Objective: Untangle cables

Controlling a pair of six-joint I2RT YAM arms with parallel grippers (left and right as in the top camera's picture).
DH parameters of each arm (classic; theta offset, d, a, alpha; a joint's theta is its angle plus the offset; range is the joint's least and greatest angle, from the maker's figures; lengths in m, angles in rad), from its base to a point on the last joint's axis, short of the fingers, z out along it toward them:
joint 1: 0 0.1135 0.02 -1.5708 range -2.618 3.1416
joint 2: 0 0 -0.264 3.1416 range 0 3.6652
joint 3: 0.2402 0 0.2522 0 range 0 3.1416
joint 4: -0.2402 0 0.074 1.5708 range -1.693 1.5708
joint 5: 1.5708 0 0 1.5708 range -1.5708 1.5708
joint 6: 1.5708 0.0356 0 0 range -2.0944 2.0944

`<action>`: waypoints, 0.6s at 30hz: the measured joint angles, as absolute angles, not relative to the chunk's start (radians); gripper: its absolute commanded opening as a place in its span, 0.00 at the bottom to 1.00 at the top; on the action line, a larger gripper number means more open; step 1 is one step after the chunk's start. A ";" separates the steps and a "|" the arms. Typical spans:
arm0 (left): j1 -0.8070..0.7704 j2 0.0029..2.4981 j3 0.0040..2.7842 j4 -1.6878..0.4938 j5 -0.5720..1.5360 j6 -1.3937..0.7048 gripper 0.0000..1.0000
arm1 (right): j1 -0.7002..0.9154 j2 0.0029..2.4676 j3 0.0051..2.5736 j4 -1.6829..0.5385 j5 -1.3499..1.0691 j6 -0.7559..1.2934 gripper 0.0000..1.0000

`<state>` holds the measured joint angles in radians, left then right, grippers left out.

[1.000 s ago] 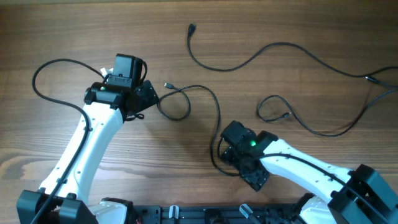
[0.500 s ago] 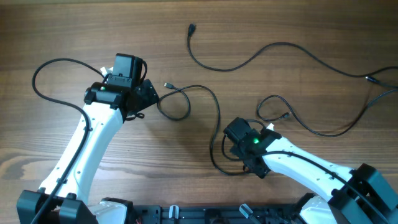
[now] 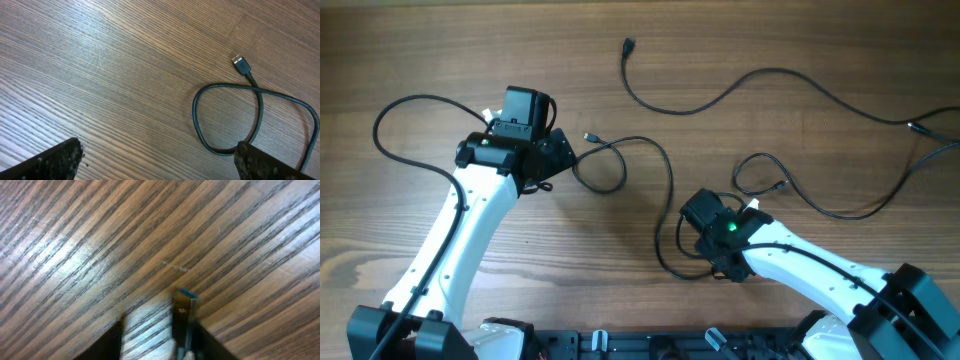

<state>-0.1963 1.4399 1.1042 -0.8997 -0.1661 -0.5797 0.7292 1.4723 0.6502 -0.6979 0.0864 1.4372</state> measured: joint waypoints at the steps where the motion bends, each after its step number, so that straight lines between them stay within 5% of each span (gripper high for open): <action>1: -0.196 1.440 1.104 -0.903 -0.166 -0.580 1.00 | 0.729 1.472 0.650 -0.695 0.085 1.435 0.30; 18: -0.196 1.440 1.031 -0.859 -0.036 -0.325 1.00 | 0.577 1.474 0.643 -0.546 0.113 1.435 0.18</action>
